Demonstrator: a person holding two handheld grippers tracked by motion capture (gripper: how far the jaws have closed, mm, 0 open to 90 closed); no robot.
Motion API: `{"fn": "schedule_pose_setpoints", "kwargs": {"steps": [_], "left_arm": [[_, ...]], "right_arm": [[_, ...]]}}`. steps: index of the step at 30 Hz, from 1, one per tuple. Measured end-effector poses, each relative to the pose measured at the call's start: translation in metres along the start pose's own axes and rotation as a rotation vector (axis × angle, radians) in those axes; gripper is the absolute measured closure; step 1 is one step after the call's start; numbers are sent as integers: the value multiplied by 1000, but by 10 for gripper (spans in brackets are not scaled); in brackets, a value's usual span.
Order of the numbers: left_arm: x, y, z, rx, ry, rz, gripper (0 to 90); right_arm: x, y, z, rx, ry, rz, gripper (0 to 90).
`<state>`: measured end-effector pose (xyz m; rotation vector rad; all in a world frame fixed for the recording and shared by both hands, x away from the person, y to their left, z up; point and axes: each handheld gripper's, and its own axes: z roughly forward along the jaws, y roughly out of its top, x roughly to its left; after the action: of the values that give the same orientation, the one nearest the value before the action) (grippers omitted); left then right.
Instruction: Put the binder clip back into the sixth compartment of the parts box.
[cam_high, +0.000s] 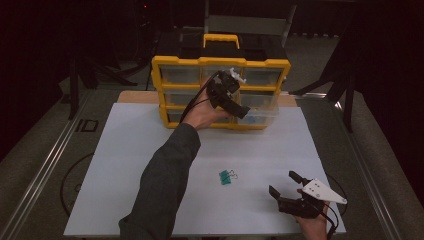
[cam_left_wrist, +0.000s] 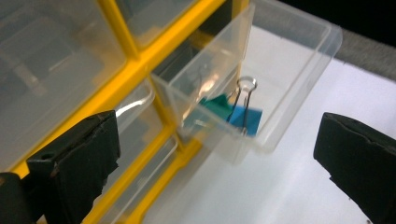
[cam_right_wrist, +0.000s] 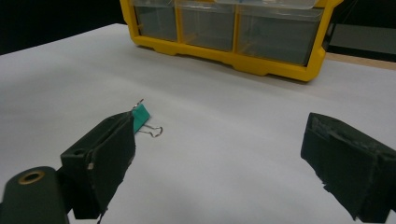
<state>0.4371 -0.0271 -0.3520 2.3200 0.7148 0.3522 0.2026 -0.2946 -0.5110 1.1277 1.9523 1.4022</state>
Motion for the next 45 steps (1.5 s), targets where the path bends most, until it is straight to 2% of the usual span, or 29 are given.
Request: {"fn": "schedule_pose_setpoints", "kwargs": {"steps": [4, 11, 12, 13, 18, 20, 28, 30, 36, 40, 45], "left_arm": [[-3, -12, -4, -4, -1, 10, 13], [-19, -40, -11, -18, -22, 45, 13], [-19, -40, -11, -18, -22, 45, 13], [-22, -48, -12, -24, -30, 46, 13], [-32, -68, -12, -31, -36, 59, 16], [-37, -77, -10, -25, -37, 72, 16], [-49, -109, 1, -1, -57, 80, 17], [-52, -116, 3, -1, -70, 69, 17], [-58, -131, 10, 26, -99, 81, 25], [-63, -143, 18, 45, -133, 92, 29], [-69, -152, 27, 65, -142, 93, 44]], "right_arm": [[0, 0, 0, 3, 3, -4, 101], [0, 0, 0, 4, 3, -3, 101], [0, 0, 0, 4, 3, -3, 101], [1, 0, 0, 4, 2, -3, 101], [1, 0, 1, 5, 2, -4, 101], [1, 0, 1, 5, 2, -5, 100], [-1, 1, 2, -3, -1, -10, 101], [-2, 1, 2, -7, -2, -13, 100], [-3, 2, 4, -9, -2, -15, 101], [-5, 4, 5, -14, 0, -19, 100], [-9, 6, 8, -22, 0, -15, 101]]}}
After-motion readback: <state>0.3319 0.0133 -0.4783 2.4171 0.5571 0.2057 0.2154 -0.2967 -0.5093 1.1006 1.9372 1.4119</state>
